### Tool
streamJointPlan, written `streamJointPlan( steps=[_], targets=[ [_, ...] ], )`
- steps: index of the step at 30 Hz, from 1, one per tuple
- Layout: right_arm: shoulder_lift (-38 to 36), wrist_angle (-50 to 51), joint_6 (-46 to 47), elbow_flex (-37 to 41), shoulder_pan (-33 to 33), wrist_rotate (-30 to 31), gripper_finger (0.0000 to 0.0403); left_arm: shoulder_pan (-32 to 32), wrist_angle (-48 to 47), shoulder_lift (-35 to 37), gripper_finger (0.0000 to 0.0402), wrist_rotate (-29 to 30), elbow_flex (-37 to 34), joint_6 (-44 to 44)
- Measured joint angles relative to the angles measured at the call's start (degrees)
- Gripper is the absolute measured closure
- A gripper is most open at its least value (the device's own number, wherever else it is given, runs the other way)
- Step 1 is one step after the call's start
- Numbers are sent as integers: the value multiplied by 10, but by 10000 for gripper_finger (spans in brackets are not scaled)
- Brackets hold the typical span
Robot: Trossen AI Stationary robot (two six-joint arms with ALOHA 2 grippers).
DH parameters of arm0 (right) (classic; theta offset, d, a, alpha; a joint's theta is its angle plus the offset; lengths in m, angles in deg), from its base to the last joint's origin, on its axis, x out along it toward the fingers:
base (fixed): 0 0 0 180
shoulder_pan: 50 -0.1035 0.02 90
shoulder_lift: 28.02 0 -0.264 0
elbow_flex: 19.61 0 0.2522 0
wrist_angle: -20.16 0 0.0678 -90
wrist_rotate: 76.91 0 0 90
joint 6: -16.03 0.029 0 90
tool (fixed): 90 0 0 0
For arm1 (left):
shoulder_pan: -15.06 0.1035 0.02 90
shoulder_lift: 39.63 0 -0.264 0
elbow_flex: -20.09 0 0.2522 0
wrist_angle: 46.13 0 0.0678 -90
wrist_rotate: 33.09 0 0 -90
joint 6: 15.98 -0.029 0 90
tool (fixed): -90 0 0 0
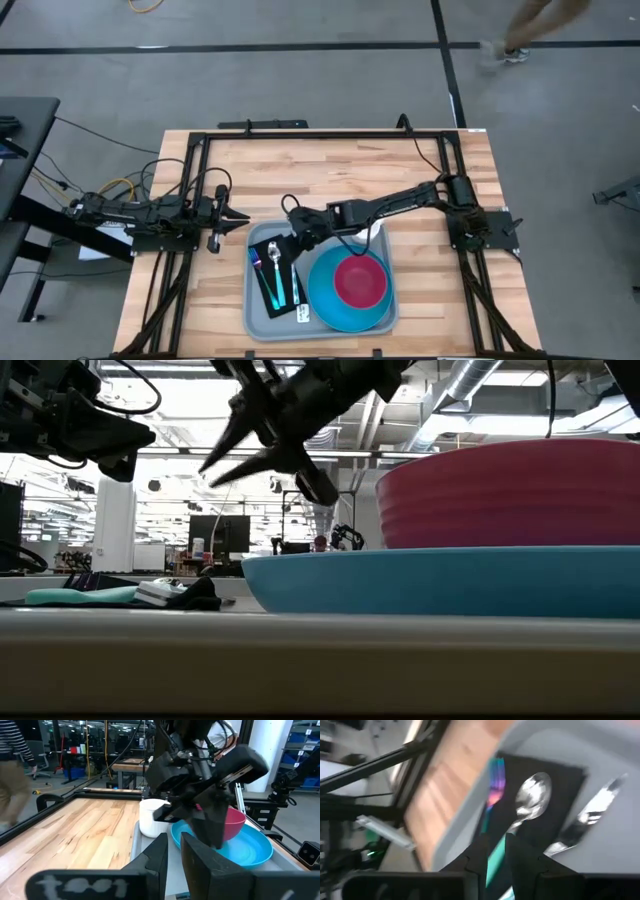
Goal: Set up tray
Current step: Return to home position
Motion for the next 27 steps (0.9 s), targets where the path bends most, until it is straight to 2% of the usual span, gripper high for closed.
streamJointPlan(
  steps=[5, 12, 19, 27],
  targets=[
    [0, 38, -19, 0, 1, 46, 323, 0, 0, 0, 362, 0, 0, 0],
    [0, 58, 31, 1, -11, 82, 289, 0, 0, 0, 361, 0, 0, 0],
    [0, 23, 108, 1, -44, 95, 292, 0, 0, 0, 361, 0, 0, 0],
    [0, 101, 171, 1, -70, 129, 305, 0, -1, 0, 361, 0, 0, 0]
  ],
)
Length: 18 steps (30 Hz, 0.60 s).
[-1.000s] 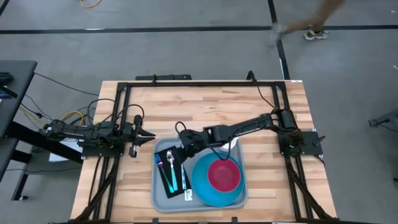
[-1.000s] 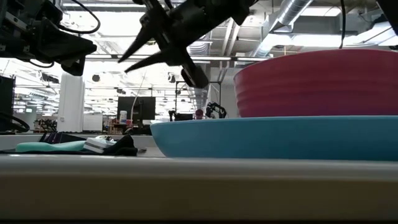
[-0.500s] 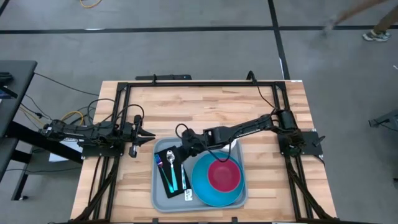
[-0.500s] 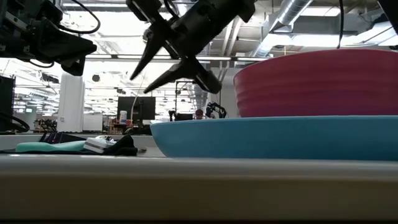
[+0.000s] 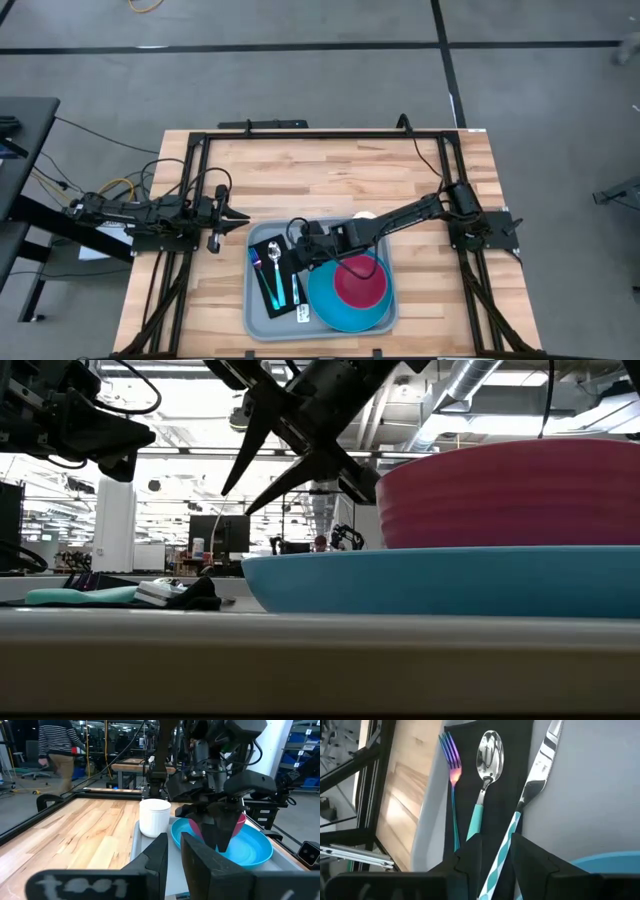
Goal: Set up tray
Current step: Return to home position
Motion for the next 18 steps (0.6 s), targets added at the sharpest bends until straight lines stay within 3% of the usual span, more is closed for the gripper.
streamJointPlan(
  steps=[9, 14, 18],
  targets=[
    [0, 7, -23, 0, -1, 2, 305, 0, 0, 0, 361, 0, 0, 0],
    [0, -21, -93, 0, -3, 38, 305, 0, 0, 0, 362, 0, 0, 0],
    [-31, -66, -216, 0, -10, 77, 305, 0, 0, 0, 361, 0, 0, 0]
  ],
)
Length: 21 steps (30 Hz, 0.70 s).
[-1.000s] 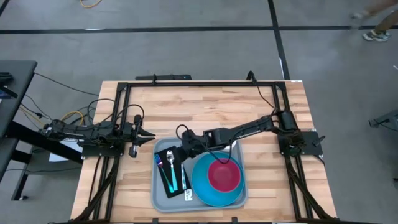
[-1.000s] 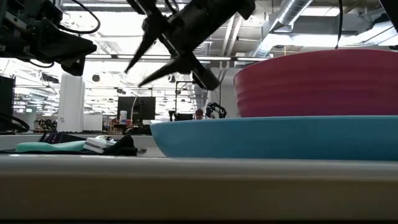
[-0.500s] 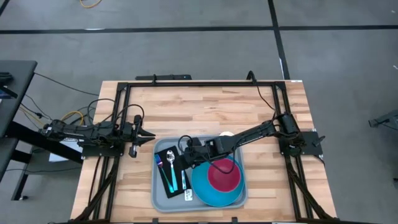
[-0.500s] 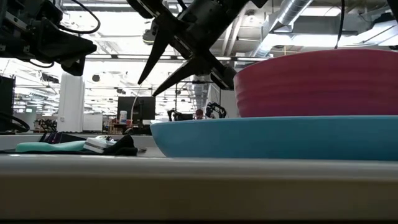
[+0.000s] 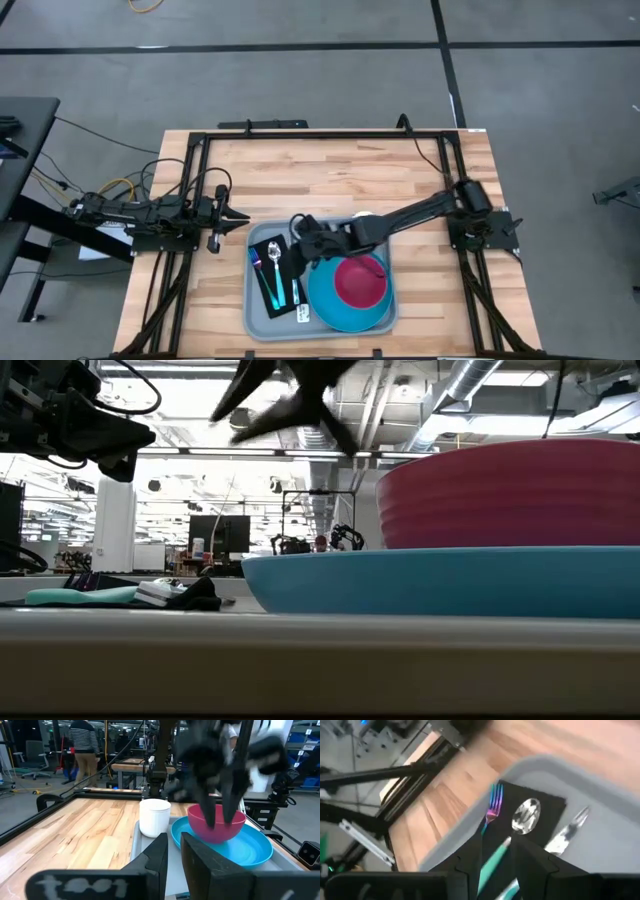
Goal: Set up tray
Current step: Return to home position
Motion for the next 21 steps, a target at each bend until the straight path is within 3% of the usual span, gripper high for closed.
streamJointPlan(
  steps=[6, 9, 14, 21],
  targets=[
    [-73, 126, -84, 12, -19, 86, 305, 0, 0, 0, 361, 0, 0, 0],
    [-124, 146, -96, 58, -26, 132, 305, 0, 0, 0, 362, 0, 0, 0],
    [-225, 28, -135, 207, -30, 107, 305, 0, 0, 0, 362, 0, 0, 0],
    [-385, -179, -210, 421, -13, 6, 305, 0, 0, 0, 362, 0, 0, 0]
  ],
)
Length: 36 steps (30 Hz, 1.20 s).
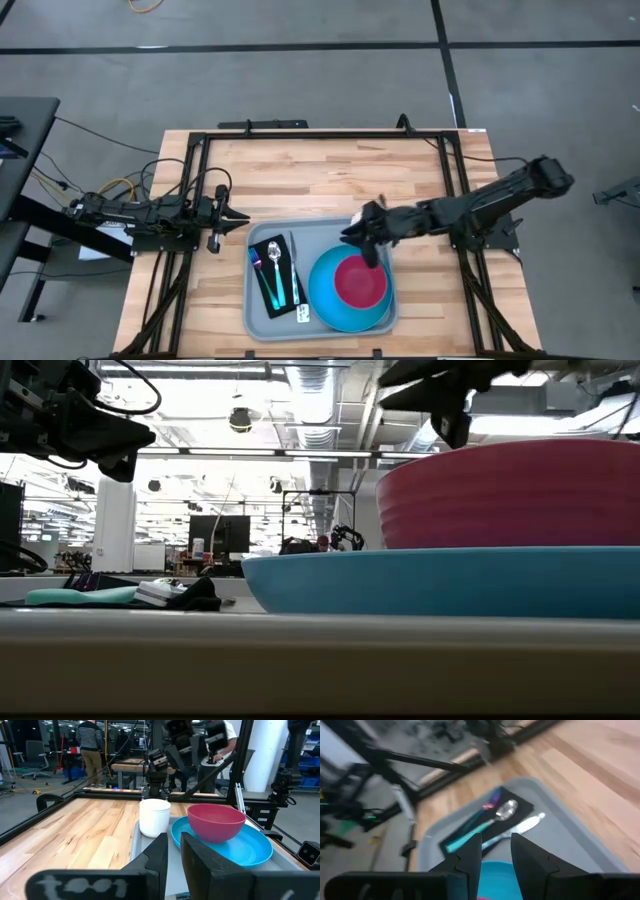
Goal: Set up tray
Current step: Return to home position
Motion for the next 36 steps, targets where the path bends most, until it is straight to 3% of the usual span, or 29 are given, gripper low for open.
streamJointPlan(
  steps=[5, 13, 25, 36],
  targets=[
    [-85, -91, -37, 108, 29, -83, 305, 0, 0, 0, 362, 0, 0, 0],
    [-193, -196, -92, 210, 67, -190, 305, 0, 0, 0, 362, 0, 0, 0],
    [-411, -214, -156, 359, 83, -164, 305, 0, 0, 0, 362, 0, 0, 0],
    [-520, -235, -180, 440, 93, -164, 305, 0, 0, 0, 361, 0, 0, 0]
  ],
)
